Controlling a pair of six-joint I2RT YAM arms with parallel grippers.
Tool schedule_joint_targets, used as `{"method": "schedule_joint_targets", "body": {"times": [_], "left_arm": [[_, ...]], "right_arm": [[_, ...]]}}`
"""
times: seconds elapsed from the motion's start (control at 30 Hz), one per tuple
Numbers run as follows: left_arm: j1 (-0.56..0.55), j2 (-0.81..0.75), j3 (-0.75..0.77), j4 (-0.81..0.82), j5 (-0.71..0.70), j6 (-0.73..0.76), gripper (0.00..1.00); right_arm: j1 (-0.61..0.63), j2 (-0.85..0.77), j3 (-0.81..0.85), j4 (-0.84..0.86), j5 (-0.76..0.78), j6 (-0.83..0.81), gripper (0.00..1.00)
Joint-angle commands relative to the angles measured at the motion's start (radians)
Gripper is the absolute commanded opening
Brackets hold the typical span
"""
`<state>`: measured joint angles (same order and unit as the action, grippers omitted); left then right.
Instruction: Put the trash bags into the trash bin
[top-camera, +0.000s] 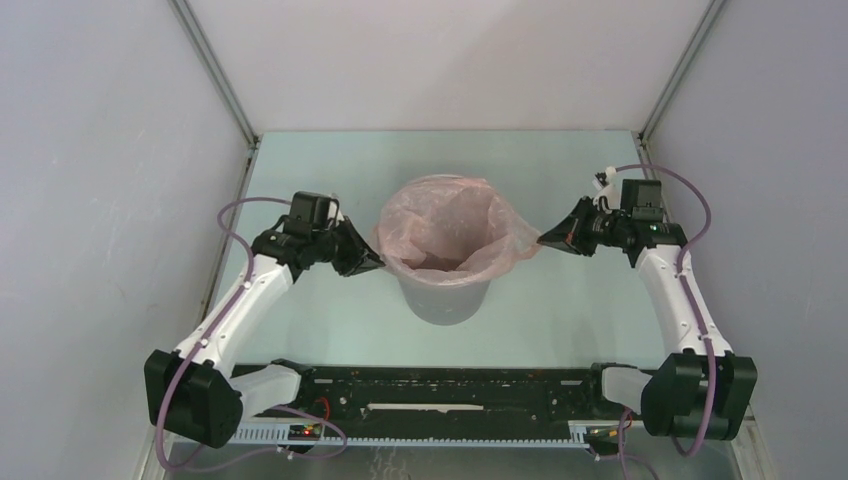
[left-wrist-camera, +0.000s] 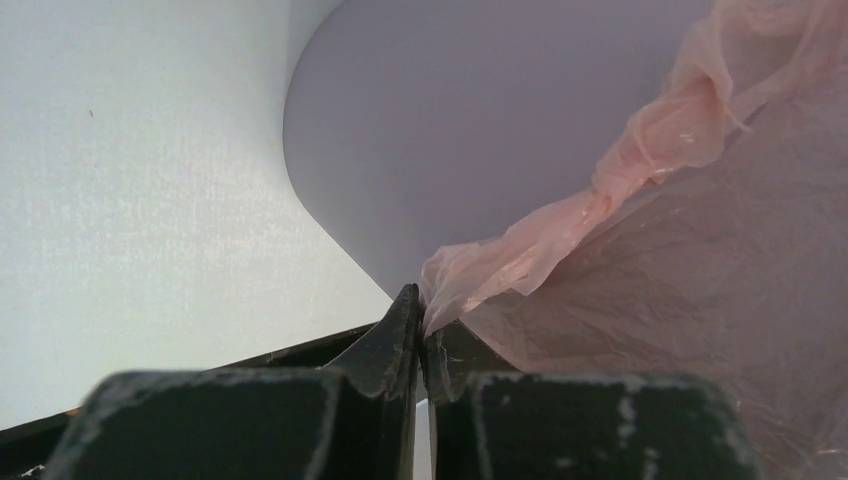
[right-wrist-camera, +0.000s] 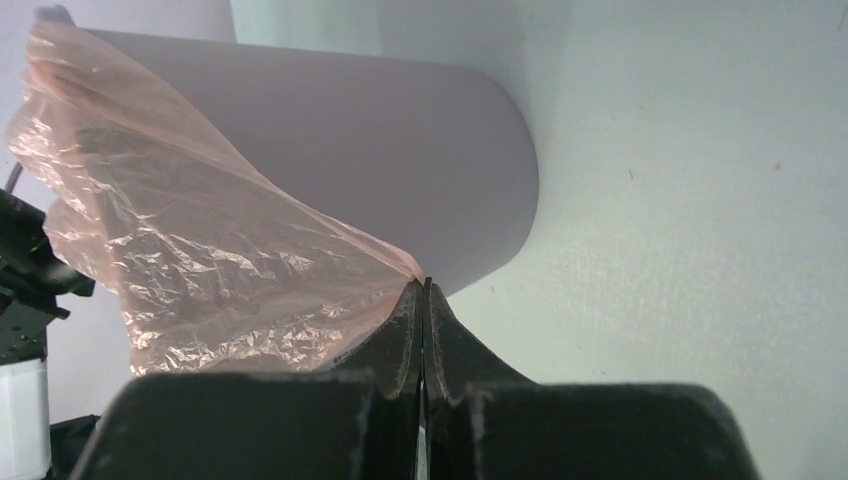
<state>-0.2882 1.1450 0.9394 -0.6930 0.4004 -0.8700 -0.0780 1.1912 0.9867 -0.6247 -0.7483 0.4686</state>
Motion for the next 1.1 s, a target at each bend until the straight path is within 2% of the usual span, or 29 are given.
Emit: {"method": "schedule_joint_targets", "body": {"times": [0.0,0.13,0.3,0.4,0.5,0.53,0.57,0.6,0.63,0.7,0.77,0.93,1.07], "left_arm": [[-0.003,-0.02,0.067,-0.02,-0.026,0.048,0.08],[-0.003,-0.004,0.053,0.012,-0.026,0.05,0.09],[-0.007,0.089,0.083,0.009,-0.027,0.083,0.07],[-0.006,0.114,0.08,-0.001,-0.076,0.133,0.08],[-0.007,0.123,0.082,0.0,-0.061,0.165,0.07],[-0.006,0.117,0.096,-0.021,-0.062,0.173,0.1],[-0.006,0.101,0.113,-0.053,-0.066,0.184,0.17],[-0.006,0.074,0.126,-0.078,-0.073,0.195,0.33],[-0.006,0.04,0.138,-0.099,-0.093,0.204,0.44],[-0.003,-0.036,0.156,-0.133,-0.133,0.231,0.58],[0.008,-0.102,0.172,-0.183,-0.185,0.242,0.61],[0.096,-0.181,0.191,-0.228,-0.238,0.241,0.62],[0.165,-0.154,0.194,-0.136,-0.188,0.244,0.72]], "right_arm": [[-0.014,-0.053,0.037,-0.098,0.014,-0.075,0.0],[0.017,-0.045,0.029,-0.019,-0.01,-0.039,0.0],[0.074,0.125,0.03,0.153,-0.027,0.0,0.0],[0.132,0.181,0.031,0.188,-0.003,-0.01,0.0],[0.142,0.206,0.031,0.203,-0.011,-0.007,0.0],[0.141,0.204,0.036,0.196,-0.016,-0.003,0.0],[0.141,0.197,0.042,0.186,-0.021,0.0,0.0],[0.142,0.186,0.047,0.182,-0.024,0.001,0.0],[0.142,0.172,0.047,0.182,-0.022,0.001,0.0],[0.142,0.148,0.049,0.168,-0.019,-0.01,0.0],[0.135,0.138,0.049,0.135,-0.016,-0.028,0.0],[0.128,0.136,0.05,0.095,-0.022,-0.044,0.0],[0.137,0.118,0.055,0.08,-0.039,-0.056,0.0]]}}
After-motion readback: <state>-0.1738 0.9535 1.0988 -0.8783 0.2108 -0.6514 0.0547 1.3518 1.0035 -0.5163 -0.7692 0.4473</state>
